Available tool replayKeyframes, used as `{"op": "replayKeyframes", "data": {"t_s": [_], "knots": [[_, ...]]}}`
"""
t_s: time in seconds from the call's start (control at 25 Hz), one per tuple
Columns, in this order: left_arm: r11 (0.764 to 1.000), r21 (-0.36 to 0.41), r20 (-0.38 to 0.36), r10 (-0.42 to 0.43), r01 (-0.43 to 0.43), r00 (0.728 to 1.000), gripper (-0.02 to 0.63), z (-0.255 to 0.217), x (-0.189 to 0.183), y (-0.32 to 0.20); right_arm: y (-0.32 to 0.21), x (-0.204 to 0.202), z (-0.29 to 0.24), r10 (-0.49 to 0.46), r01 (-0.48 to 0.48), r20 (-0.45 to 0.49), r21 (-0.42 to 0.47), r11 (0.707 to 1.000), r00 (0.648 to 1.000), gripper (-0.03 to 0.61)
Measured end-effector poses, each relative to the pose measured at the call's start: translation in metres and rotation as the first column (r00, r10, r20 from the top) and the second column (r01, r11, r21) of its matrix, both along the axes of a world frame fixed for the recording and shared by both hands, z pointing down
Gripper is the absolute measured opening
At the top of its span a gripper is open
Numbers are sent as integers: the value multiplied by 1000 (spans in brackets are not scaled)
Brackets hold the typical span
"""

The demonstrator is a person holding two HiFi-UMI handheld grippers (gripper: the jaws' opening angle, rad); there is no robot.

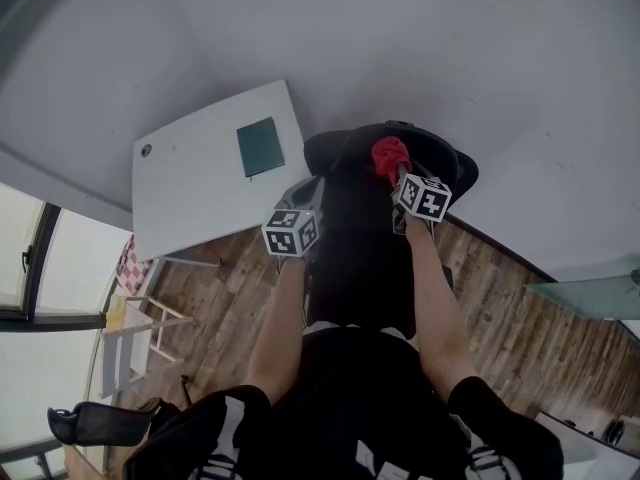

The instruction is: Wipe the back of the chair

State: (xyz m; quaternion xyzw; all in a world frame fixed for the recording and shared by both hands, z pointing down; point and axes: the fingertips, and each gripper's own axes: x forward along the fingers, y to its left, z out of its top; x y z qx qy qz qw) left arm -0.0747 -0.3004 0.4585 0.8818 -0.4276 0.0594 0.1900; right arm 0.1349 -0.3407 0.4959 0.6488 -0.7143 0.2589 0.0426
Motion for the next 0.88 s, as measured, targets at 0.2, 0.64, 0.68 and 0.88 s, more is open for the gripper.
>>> {"op": "replayKeyframes", "data": {"t_s": [0.2,0.64,0.68,0.88], "knots": [[999,9,6,38,-38,999,26,-3,25,3,11,37,-3,74,-74,16,5,997,997,74],[996,9,8,94,-94,996,26,-4,63,20,53,97,-8,207,-207,12,27,978,978,72],[995,9,8,97,-97,995,26,-4,66,21,58,101,-8,217,-217,18,28,976,976,72],[995,10,8,100,-100,995,26,-3,69,24,74,112,-14,256,-254,-41,48,966,966,72]]}}
